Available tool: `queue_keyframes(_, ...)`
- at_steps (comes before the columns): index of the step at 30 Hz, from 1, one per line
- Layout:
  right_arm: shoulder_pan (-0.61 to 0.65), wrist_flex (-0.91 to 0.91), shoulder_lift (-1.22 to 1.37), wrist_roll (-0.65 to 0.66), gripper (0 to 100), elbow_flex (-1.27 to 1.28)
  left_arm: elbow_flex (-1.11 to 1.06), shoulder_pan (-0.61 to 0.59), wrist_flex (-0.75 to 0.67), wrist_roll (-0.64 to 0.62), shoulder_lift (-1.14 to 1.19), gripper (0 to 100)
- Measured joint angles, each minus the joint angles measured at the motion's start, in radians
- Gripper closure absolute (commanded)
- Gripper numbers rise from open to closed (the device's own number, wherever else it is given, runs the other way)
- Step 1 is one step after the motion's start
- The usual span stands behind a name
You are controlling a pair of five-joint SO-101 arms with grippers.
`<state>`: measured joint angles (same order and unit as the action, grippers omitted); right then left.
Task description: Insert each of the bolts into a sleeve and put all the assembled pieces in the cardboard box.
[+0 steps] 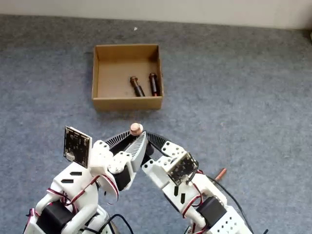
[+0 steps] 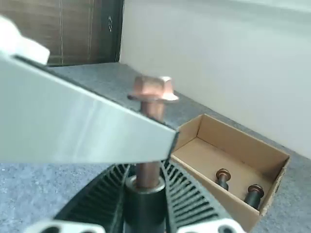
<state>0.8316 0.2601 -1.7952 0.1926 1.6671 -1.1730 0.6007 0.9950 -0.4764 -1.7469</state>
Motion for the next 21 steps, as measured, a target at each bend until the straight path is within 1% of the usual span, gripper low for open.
queue_keyframes(3,-0.005,-0.017,0.0,0.0,99.3,0.0,0.0,0.0,0.003,-0.017,0.0,85)
queue_keyframes(6,-0.035,-0.026,0.0,0.002,99.3,0.0,0.0,0.002,0.04,-0.023,-0.003,72)
queue_keyframes(8,-0.052,-0.026,0.002,0.002,99.3,0.0,0.002,0.009,0.071,-0.023,-0.009,67)
queue_keyframes(11,-0.06,-0.025,0.003,0.003,99.3,0.0,0.011,0.009,0.117,-0.025,-0.011,66)
queue_keyframes(17,-0.068,-0.026,0.002,0.003,99.3,0.0,0.104,-0.005,0.219,-0.028,-0.011,66)
queue_keyframes(19,-0.068,-0.026,0.002,0.003,99.3,0.0,0.12,-0.066,0.221,-0.028,-0.011,66)
queue_keyframes(21,-0.071,-0.026,0.002,0.003,99.3,0.0,0.124,-0.155,0.221,-0.028,-0.011,66)
